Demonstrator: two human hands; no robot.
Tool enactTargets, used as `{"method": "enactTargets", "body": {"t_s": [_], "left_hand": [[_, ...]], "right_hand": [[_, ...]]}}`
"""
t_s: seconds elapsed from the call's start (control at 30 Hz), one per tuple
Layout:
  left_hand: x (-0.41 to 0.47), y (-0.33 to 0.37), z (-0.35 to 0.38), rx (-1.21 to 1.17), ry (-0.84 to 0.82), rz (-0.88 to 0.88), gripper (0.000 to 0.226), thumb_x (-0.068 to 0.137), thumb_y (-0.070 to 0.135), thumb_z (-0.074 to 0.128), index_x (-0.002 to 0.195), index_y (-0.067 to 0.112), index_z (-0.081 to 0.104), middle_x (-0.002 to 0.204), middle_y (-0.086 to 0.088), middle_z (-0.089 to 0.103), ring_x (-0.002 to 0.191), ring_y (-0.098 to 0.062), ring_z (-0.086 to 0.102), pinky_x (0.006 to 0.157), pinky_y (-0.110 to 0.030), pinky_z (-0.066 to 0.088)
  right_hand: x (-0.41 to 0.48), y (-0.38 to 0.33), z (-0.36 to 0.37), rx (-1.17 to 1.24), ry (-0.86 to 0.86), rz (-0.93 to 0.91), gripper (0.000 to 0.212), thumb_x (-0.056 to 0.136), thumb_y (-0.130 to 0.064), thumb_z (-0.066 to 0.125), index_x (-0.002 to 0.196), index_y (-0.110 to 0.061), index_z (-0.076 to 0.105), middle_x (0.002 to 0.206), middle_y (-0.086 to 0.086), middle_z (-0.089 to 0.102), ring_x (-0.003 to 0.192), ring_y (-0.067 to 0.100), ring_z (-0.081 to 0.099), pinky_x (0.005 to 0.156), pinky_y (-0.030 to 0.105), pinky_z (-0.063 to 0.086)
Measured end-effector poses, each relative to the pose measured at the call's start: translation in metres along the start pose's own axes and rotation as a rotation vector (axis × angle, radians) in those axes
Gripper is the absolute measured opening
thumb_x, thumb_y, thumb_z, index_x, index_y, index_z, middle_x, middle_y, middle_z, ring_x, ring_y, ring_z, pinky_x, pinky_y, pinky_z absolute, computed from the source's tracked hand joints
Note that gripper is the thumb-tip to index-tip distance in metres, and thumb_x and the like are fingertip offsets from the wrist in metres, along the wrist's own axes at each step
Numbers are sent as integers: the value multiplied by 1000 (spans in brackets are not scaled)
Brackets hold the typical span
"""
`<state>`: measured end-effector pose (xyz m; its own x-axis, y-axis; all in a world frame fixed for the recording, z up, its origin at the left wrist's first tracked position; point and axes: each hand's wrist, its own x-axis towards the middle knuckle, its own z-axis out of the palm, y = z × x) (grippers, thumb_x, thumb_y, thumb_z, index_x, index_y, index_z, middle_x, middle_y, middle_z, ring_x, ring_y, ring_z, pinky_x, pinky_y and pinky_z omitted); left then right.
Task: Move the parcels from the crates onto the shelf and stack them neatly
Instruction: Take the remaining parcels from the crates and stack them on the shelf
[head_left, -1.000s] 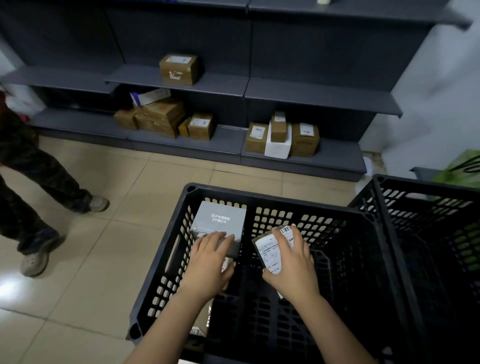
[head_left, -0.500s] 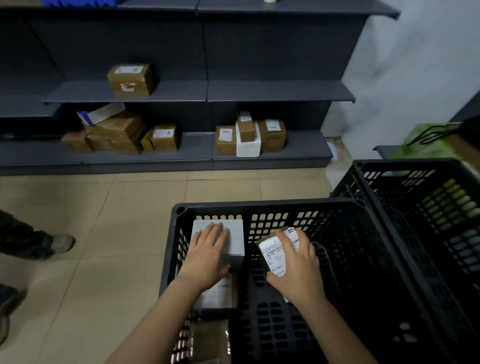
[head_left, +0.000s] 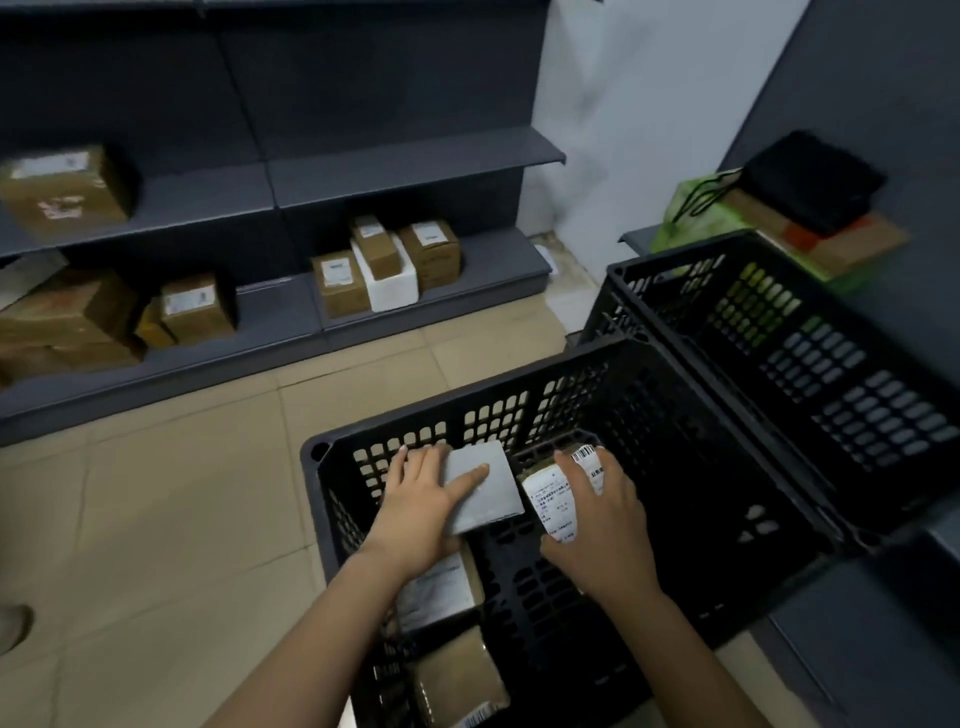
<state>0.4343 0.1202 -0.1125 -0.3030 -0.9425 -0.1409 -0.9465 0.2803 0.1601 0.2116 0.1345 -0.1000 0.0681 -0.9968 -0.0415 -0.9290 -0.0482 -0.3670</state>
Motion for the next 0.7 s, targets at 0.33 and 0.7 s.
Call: {"method": "enactTargets", "body": {"t_s": [0.33,0.7], "left_hand": [[-5,93,-60,-265,434,134,96,60,33,85,143,39,37,138,-11,31,126,-27,24,106,-50,26],[-31,290,-98,-382,555,597,94,59,20,85,143,30,44,138,-15,32,122,-31,29,101,-59,30]], "right_hand": [[-35,33,-85,136,484,222,107,59,-32,79,146,-39,19,143,7,26,126,27,31,100,46,38],[-201,144,-195,107,923,474,97,58,-22,81,142,-25,32,136,4,36,125,22,35,104,36,33]]}}
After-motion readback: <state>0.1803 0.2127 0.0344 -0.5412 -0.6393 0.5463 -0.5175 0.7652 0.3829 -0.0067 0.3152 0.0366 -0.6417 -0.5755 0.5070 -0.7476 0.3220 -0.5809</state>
